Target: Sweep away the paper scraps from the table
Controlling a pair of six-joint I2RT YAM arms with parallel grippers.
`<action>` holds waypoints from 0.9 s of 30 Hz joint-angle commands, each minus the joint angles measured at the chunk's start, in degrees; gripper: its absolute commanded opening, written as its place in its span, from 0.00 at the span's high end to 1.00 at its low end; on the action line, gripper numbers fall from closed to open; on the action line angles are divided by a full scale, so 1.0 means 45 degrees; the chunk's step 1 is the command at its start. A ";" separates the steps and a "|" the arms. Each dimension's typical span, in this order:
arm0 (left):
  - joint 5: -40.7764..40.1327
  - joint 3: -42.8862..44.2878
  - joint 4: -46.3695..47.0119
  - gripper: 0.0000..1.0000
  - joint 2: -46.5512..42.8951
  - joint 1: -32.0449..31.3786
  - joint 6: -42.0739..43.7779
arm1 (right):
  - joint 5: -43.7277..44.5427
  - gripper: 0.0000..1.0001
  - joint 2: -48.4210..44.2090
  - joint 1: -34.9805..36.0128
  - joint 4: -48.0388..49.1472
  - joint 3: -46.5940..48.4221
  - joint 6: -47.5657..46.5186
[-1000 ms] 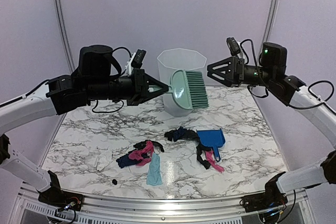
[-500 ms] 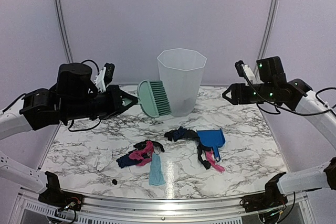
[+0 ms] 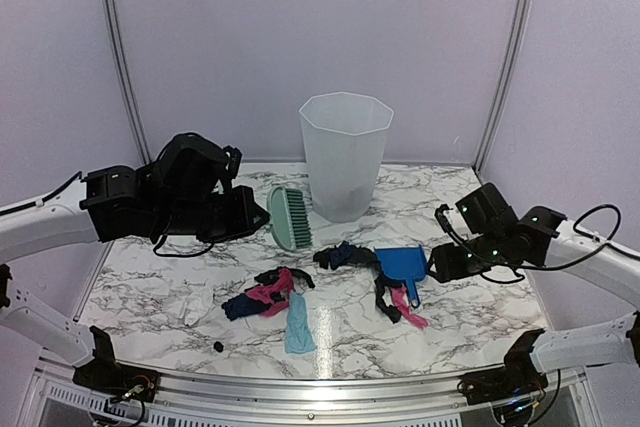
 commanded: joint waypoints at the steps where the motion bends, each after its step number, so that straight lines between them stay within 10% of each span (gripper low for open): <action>1: 0.0162 0.0533 -0.0221 1.00 0.0146 -0.0017 0.0023 | -0.0401 0.44 0.0466 0.0552 0.0449 -0.0353 0.1074; 27: 0.0489 0.0221 -0.0276 1.00 0.0323 -0.0020 -0.0389 | -0.1708 0.58 0.3875 0.0891 0.2062 -0.1066 0.1730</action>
